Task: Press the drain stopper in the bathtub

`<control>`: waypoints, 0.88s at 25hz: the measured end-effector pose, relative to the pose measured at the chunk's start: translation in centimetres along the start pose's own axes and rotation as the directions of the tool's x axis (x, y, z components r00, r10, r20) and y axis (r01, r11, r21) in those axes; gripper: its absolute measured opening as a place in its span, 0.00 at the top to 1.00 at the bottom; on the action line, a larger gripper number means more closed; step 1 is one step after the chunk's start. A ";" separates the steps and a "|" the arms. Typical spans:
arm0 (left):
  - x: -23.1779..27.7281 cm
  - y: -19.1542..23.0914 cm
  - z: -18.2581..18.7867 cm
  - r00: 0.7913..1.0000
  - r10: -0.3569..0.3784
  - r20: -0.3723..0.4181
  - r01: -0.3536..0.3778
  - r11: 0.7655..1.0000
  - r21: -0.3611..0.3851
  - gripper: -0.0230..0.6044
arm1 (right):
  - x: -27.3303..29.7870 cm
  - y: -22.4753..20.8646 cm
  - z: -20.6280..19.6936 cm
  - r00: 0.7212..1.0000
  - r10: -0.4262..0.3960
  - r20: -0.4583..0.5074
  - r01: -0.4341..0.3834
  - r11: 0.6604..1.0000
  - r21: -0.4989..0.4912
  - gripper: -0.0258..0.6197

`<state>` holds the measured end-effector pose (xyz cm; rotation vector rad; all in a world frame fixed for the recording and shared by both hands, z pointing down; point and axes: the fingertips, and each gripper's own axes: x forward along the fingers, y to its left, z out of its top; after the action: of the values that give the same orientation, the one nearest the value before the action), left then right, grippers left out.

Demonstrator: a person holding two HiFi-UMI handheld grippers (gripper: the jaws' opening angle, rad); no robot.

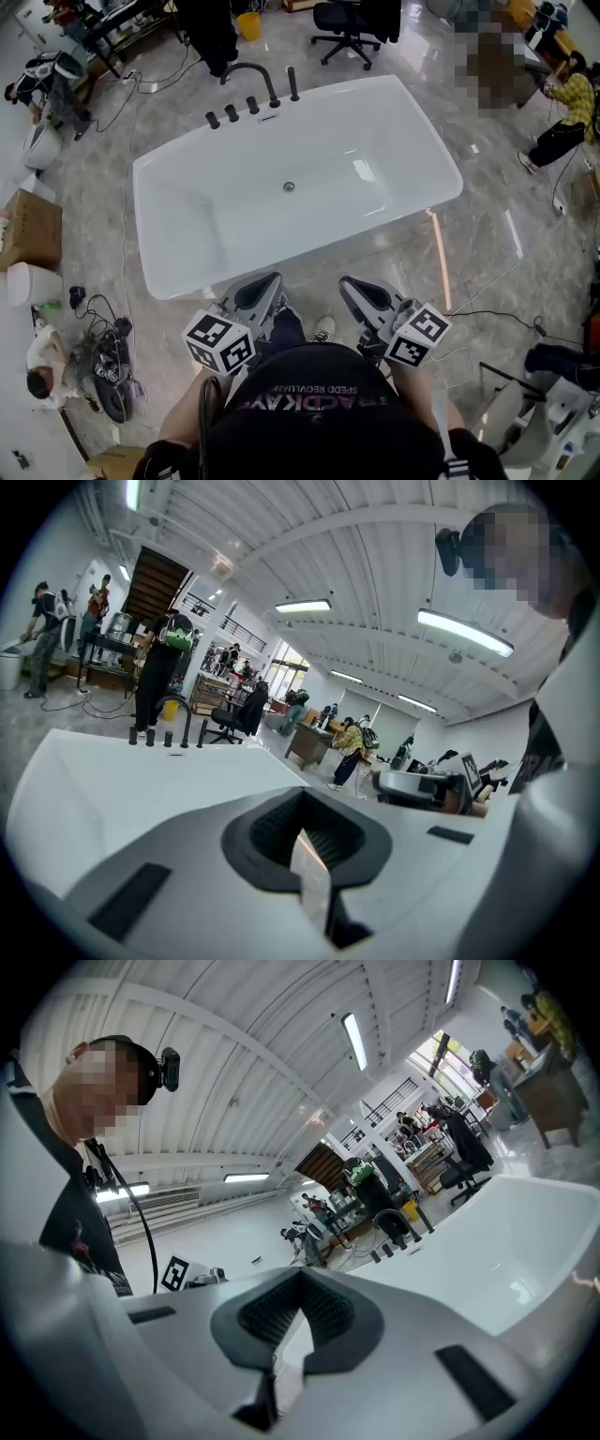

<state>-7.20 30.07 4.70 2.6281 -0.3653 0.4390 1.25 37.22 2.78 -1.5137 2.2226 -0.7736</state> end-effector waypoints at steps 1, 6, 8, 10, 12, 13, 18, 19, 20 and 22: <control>0.1 0.3 0.3 1.000 -0.004 0.005 0.004 1.000 0.002 0.95 | 0.2 -0.1 0.2 1.000 -0.006 0.000 0.006 1.000 -0.004 0.94; 0.5 2.0 2.3 0.999 -0.025 0.021 0.024 1.000 0.006 0.95 | 1.7 -0.4 1.5 0.999 -0.038 0.012 0.038 0.999 -0.019 0.94; 0.6 2.9 2.9 0.999 -0.026 0.022 0.026 1.000 0.002 0.95 | 2.7 -0.6 2.1 0.999 -0.043 0.017 0.044 0.999 -0.018 0.94; 0.7 4.2 3.4 0.999 -0.025 0.022 0.025 1.000 -0.007 0.95 | 3.9 -0.8 2.4 0.999 -0.048 0.016 0.048 0.999 -0.016 0.94; 0.9 5.6 3.9 0.999 -0.026 0.021 0.026 1.000 -0.015 0.95 | 5.4 -1.2 2.7 0.999 -0.051 0.010 0.051 0.999 -0.014 0.94; 1.0 6.3 4.0 0.999 -0.026 0.019 0.026 0.999 -0.020 0.95 | 6.2 -1.4 2.8 0.999 -0.053 0.006 0.053 0.999 -0.012 0.94; 0.8 9.6 4.8 1.000 -0.016 0.019 0.017 0.999 -0.042 0.95 | 9.8 -2.4 3.3 0.998 -0.061 -0.013 0.061 0.998 -0.005 0.94; 0.7 10.5 5.0 1.000 -0.013 0.021 0.014 0.999 -0.044 0.95 | 10.7 -2.5 3.4 0.998 -0.060 -0.015 0.060 0.998 -0.007 0.94; 0.6 11.4 5.2 1.000 -0.008 0.023 0.009 0.999 -0.046 0.95 | 11.6 -2.7 3.5 0.998 -0.060 -0.018 0.060 0.998 -0.008 0.94; 0.5 13.1 5.6 1.000 0.000 0.027 0.001 0.999 -0.053 0.95 | 13.4 -3.1 3.9 0.998 -0.061 -0.020 0.061 0.998 -0.010 0.94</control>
<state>-9.63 16.00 5.16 2.5844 -0.3799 0.3885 0.72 22.96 1.91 -1.5914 2.2074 -0.8011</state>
